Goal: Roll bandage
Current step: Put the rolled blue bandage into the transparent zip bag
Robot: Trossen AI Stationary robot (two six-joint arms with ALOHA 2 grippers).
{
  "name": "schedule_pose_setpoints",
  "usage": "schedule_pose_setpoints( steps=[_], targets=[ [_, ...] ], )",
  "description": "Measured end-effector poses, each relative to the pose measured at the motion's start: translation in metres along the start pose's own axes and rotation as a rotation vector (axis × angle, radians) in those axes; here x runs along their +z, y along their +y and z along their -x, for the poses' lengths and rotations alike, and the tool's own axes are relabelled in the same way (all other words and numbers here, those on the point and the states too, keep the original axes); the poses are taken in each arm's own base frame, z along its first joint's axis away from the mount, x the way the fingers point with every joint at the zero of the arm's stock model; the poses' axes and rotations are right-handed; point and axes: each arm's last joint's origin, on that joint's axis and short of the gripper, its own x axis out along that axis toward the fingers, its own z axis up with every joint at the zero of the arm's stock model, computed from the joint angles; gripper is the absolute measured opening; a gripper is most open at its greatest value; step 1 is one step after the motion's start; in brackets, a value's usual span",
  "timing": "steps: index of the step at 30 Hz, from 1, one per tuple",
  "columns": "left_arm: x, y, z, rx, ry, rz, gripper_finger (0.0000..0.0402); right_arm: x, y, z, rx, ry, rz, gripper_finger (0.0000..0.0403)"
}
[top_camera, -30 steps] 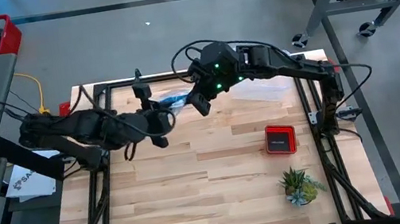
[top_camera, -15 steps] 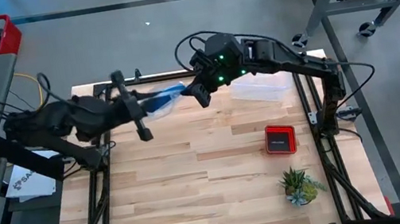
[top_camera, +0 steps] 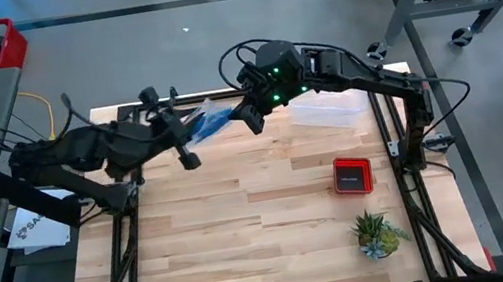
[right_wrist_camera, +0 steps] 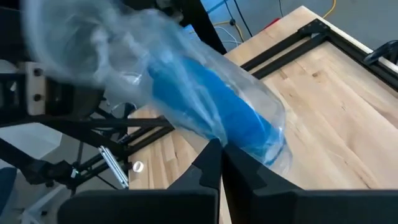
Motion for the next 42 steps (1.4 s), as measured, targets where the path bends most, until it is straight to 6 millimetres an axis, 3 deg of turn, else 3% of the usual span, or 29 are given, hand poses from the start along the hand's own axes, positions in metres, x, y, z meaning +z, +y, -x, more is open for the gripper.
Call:
schedule_pose_setpoints(
  steps=[6, 11, 14, 22, 27, 33, 42],
  targets=[
    [0.001, -0.009, -0.016, -0.035, 0.021, -0.056, 0.0061, -0.001, 0.000, 0.000, 0.000, 0.011, 0.122, 0.0000],
    [0.001, -0.016, -0.021, -0.054, 0.033, -0.096, 0.0012, -0.001, 0.002, 0.000, 0.012, 0.009, 0.247, 0.0000],
    [-0.002, -0.017, -0.021, -0.081, 0.046, -0.122, 0.0005, -0.002, 0.002, 0.001, 0.013, 0.014, 0.333, 0.0012],
    [-0.006, -0.012, -0.014, -0.214, 0.012, -0.171, 0.0001, 0.013, 0.015, 0.029, -0.162, -0.076, 0.651, 0.0132],
    [-0.007, -0.011, -0.019, -0.300, -0.015, -0.207, 0.0001, 0.015, 0.038, 0.043, -0.117, -0.139, 0.806, 0.0188],
    [-0.006, -0.003, -0.028, -0.251, -0.021, -0.189, 0.0000, 0.000, 0.060, 0.042, -0.012, -0.103, 0.849, 0.0195],
    [0.002, -0.005, -0.031, -0.271, -0.100, -0.181, 0.0000, -0.004, 0.069, 0.041, -0.115, -0.117, 0.903, 0.0195]
  ],
)
